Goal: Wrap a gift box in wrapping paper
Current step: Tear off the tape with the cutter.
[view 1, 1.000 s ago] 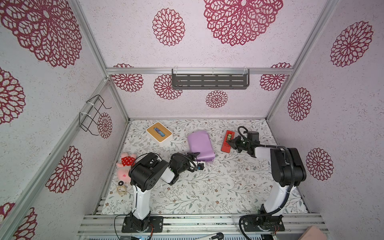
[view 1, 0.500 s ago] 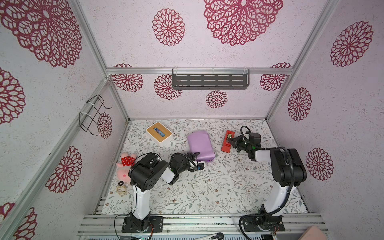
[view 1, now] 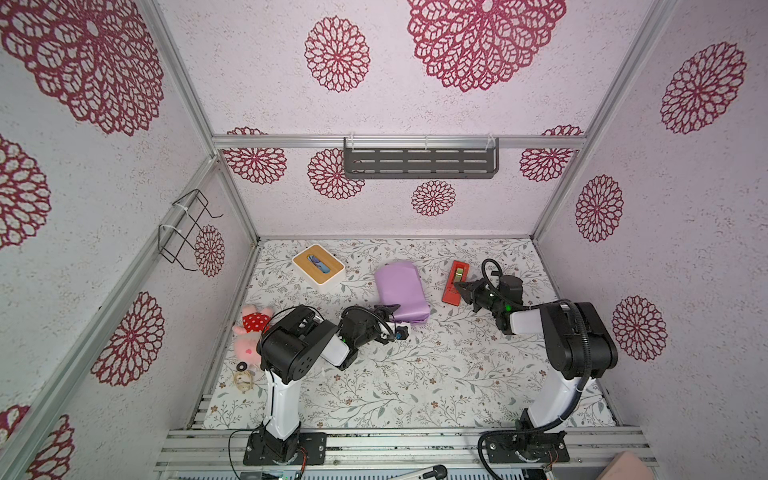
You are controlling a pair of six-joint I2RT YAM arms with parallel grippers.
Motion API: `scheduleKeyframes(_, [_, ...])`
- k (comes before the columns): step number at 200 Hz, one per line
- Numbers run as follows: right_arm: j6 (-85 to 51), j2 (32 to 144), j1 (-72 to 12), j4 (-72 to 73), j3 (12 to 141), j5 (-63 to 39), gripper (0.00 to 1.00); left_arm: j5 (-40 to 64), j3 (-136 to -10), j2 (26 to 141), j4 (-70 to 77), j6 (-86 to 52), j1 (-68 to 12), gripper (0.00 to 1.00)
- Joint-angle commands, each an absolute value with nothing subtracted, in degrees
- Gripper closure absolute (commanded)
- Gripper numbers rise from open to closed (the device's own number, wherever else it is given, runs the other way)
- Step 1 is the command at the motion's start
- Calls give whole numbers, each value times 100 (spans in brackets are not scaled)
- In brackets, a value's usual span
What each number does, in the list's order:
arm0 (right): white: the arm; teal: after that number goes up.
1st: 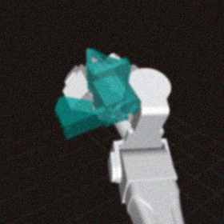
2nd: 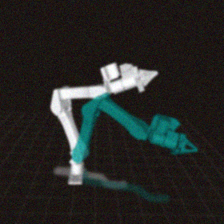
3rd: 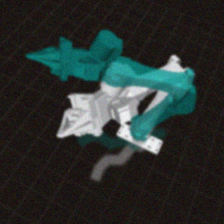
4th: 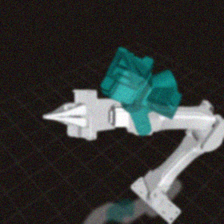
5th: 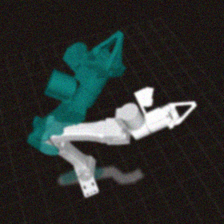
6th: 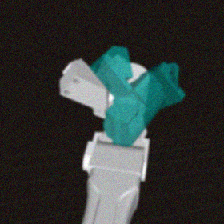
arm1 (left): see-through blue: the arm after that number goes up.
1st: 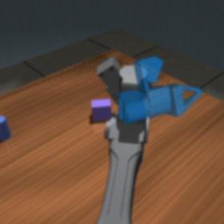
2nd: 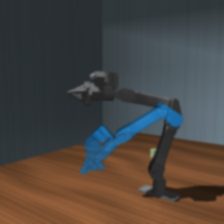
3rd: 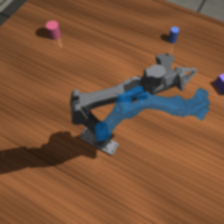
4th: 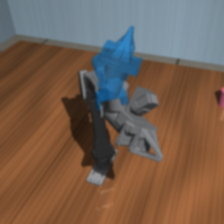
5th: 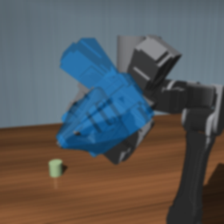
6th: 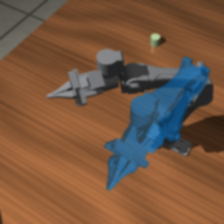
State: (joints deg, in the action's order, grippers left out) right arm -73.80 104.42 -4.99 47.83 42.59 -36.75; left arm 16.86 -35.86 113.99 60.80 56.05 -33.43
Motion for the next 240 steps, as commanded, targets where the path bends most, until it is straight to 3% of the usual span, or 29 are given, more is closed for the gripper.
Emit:
scheduleKeyframes(1, [-7479, 10075, -653, 5207, 4083, -3938, 100, 1672, -3551, 11435, 5375, 5581, -3333, 33])
scheduleKeyframes(130, [-7460, 10229, -953, 5433, 3363, -3620, 100, 1679, -3560, 11430, 5349, 5572, -3340, 33])
scheduleKeyframes(240, [-6267, 10573, -888, 3751, 3579, -2704, 100, 1679, -3568, 11434, 5350, 5566, -3359, 33])
